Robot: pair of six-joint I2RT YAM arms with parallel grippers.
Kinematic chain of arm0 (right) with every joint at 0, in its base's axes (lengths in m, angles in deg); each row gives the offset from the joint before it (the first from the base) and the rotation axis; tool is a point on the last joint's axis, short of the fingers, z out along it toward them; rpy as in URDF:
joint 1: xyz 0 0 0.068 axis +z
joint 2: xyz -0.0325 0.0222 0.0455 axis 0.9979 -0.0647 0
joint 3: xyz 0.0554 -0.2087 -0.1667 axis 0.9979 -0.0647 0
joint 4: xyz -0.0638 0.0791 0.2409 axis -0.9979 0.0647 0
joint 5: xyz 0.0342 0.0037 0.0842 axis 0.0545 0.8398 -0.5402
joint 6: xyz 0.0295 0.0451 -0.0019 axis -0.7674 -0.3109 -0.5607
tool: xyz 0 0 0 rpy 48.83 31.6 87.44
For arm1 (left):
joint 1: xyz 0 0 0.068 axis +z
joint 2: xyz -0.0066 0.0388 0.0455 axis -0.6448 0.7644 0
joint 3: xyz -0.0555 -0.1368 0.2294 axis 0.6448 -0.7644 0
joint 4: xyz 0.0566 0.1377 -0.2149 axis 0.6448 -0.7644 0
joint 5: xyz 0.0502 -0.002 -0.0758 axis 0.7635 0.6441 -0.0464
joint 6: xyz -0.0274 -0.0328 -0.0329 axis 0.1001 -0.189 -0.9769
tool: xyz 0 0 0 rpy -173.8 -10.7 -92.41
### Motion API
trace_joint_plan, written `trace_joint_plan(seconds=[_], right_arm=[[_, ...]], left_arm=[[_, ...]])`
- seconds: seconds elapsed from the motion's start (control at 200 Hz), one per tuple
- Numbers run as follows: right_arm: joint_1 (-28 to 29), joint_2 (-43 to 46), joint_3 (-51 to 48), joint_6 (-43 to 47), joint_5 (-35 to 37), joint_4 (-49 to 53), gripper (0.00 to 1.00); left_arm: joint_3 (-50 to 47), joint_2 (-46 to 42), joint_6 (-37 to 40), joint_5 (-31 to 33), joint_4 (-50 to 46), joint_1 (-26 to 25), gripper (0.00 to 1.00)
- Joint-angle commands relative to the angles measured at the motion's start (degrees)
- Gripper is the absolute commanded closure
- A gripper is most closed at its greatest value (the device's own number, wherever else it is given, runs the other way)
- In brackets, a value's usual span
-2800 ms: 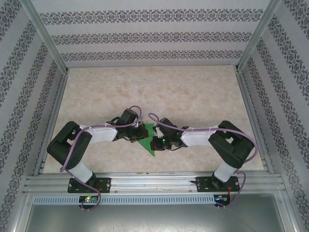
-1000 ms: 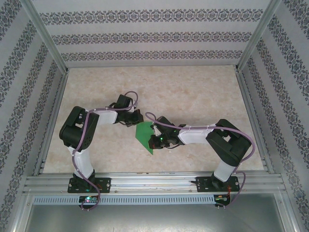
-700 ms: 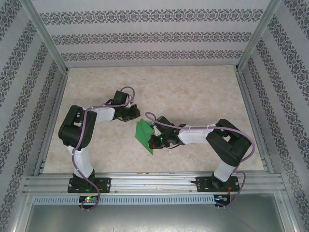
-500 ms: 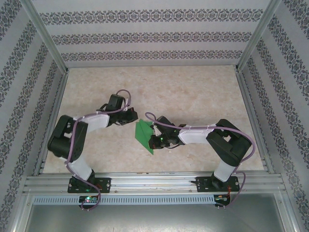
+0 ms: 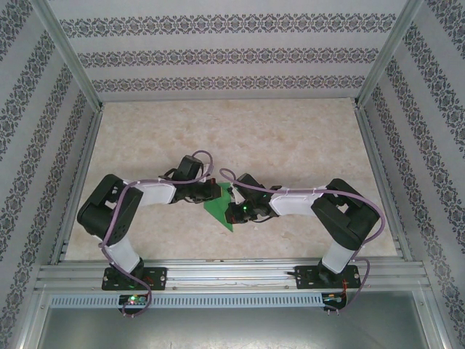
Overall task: Fold a paper plane with a square sheet of paper (fold left side to right side)
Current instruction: Fourth fold the wing at the center of the table.
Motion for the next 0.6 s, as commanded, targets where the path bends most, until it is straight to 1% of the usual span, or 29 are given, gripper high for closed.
trace_joint_plan(seconds=[0.0, 0.185, 0.42, 0.595], right_arm=[[-0.9, -2.3, -3.3, 1.4, 5.6, 11.2, 1.00], [-1.0, -0.8, -2.9, 1.5, 3.6, 9.9, 1.00], [-1.6, 4.4, -0.3, 0.8, -2.5, 5.3, 1.00], [-3.9, 8.3, -2.3, -1.4, -6.9, -1.8, 1.00]], left_arm=[[1.7, 2.0, 0.9, 2.8, 0.6, -0.4, 1.00], [0.3, 3.3, 0.9, 4.9, -0.1, -0.3, 1.00], [-1.5, 4.2, -0.2, 4.2, 1.7, -0.4, 1.00], [-2.0, 4.1, -0.7, 3.5, 2.3, -0.4, 1.00]])
